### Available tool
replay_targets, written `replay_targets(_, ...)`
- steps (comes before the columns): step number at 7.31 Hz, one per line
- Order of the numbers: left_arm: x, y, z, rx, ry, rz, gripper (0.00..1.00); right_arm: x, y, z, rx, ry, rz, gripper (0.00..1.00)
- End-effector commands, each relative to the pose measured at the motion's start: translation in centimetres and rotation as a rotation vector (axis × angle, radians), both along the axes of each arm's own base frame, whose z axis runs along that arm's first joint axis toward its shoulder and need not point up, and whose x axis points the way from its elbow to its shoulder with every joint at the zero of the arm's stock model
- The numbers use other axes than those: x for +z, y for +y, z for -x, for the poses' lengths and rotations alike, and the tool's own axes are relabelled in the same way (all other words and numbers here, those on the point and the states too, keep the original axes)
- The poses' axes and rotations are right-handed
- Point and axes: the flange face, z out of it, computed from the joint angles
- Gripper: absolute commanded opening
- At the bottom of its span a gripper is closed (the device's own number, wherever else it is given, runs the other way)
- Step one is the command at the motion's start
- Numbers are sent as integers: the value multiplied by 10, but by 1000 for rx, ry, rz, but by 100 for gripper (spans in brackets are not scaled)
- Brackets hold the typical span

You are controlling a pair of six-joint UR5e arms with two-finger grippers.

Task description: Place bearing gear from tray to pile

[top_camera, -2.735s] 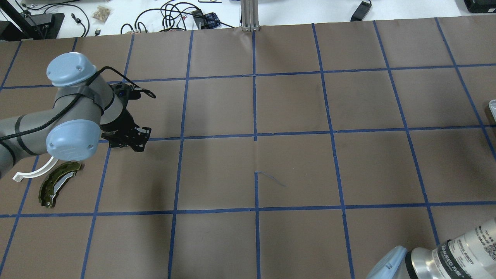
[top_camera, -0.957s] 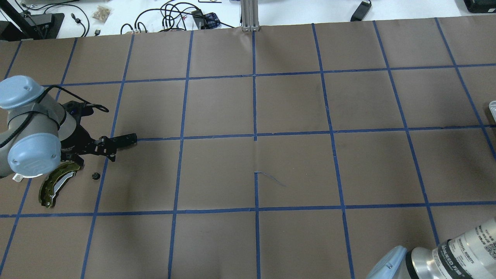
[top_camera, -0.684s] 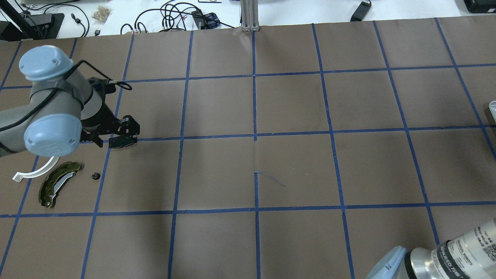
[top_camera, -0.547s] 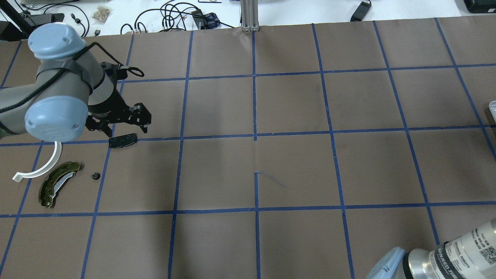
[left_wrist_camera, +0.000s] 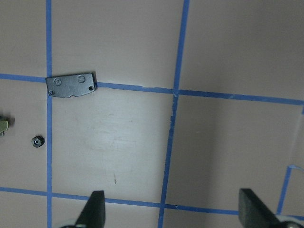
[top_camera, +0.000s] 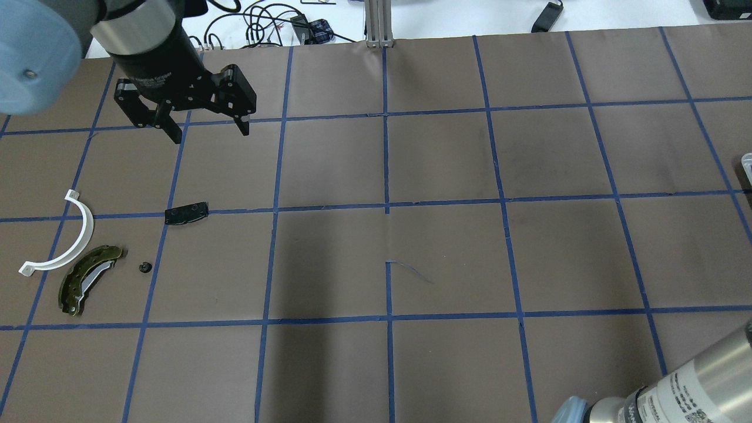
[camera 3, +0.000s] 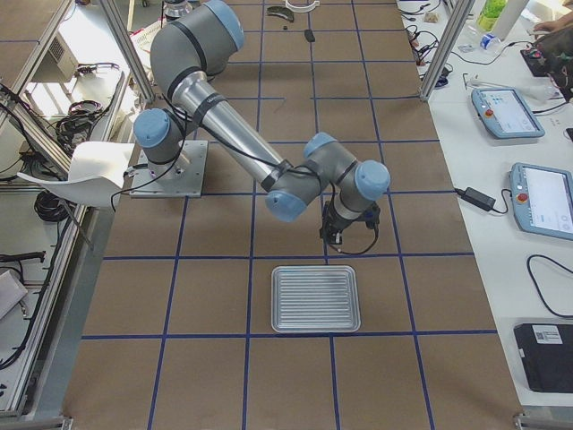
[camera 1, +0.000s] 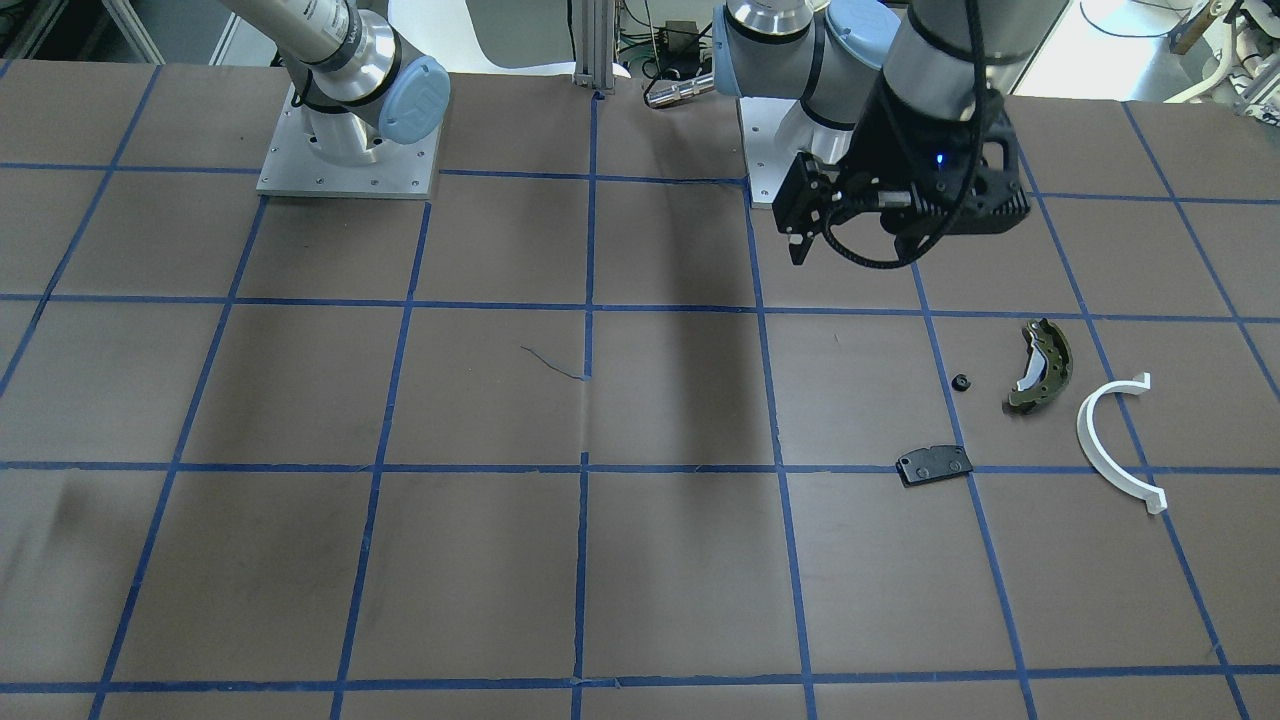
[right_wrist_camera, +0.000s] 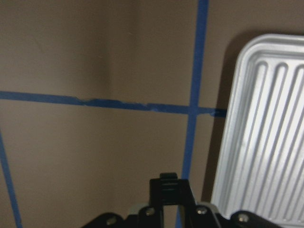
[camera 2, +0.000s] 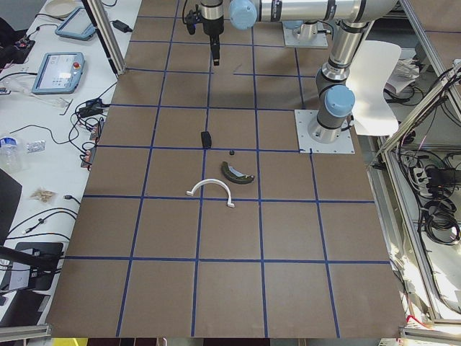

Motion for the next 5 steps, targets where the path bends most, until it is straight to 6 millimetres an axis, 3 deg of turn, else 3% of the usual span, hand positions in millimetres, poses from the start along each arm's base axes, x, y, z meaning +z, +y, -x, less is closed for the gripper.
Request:
replay_targets(1, 6, 11, -1, -5, -35, -11, 100, 26, -30, -125, -82, -49, 19, 0)
replay_targets(3, -3, 22, -3, -92, -41, -22, 100, 26, -49, -237, -150, -14, 9, 0)
replay_targets(4, -2, 19, -3, -190, -43, 21, 100, 29, -52, -286, -168, 5, 11, 0)
replay_targets(5, -3, 18, -3, -190, -42, 26, 100, 39, -46, -347, -223, 33, 18, 0)
